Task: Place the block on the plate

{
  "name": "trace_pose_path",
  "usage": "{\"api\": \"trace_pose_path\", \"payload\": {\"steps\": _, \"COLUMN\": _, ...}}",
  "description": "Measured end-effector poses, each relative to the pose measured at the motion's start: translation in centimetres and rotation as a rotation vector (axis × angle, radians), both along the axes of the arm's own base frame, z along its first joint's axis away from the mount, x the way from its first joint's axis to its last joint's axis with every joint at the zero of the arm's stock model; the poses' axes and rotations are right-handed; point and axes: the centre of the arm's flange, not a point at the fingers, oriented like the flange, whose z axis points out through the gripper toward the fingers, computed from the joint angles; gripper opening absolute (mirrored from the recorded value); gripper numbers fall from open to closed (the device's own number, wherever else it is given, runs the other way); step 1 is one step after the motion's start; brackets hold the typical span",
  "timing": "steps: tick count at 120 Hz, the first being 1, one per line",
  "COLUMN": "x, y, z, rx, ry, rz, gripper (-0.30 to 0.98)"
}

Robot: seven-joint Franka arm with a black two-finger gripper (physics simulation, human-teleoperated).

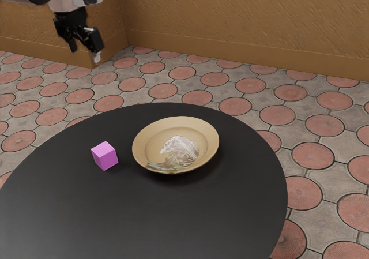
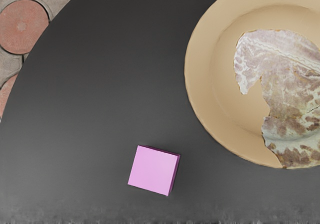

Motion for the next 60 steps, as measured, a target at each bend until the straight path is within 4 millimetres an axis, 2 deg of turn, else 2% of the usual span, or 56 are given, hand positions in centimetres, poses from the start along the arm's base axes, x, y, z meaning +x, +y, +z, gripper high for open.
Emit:
{"api": "trace_pose_path", "payload": {"steps": 8, "x": -0.1, "y": -0.2, "z": 0.5, "rx": 0.01, "ry": 0.006, "rz": -0.007, "gripper": 0.69}}
{"api": "trace_pose_path", "payload": {"steps": 12, "x": 0.2, "y": -0.4, "z": -0.4, "rx": 0.014, "ry": 0.017, "rz": -0.015, "gripper": 0.69}}
{"api": "trace_pose_path", "payload": {"steps": 24, "x": 3.1, "y": -0.1, "z": -6.4, "rx": 0.027, "ry": 0.078, "rz": -0.049, "gripper": 0.69}}
{"api": "trace_pose_path", "payload": {"steps": 30, "x": 4.7, "y": 1.3, "z": -9.7, "rx": 0.026, "ry": 0.105, "rz": -0.048, "gripper": 0.69}}
{"api": "trace_pose_path", "payload": {"steps": 39, "x": 6.4, "y": 4.5, "z": -15.1, "rx": 0.008, "ry": 0.146, "rz": -0.028, "gripper": 0.69}}
{"api": "trace_pose_path", "payload": {"steps": 47, "x": 7.3, "y": 6.5, "z": -18.5, "rx": -0.01, "ry": 0.168, "rz": -0.019, "gripper": 0.69}}
{"api": "trace_pose_path", "payload": {"steps": 60, "x": 8.2, "y": 7.7, "z": -22.4, "rx": -0.034, "ry": 0.184, "rz": -0.035, "gripper": 0.69}}
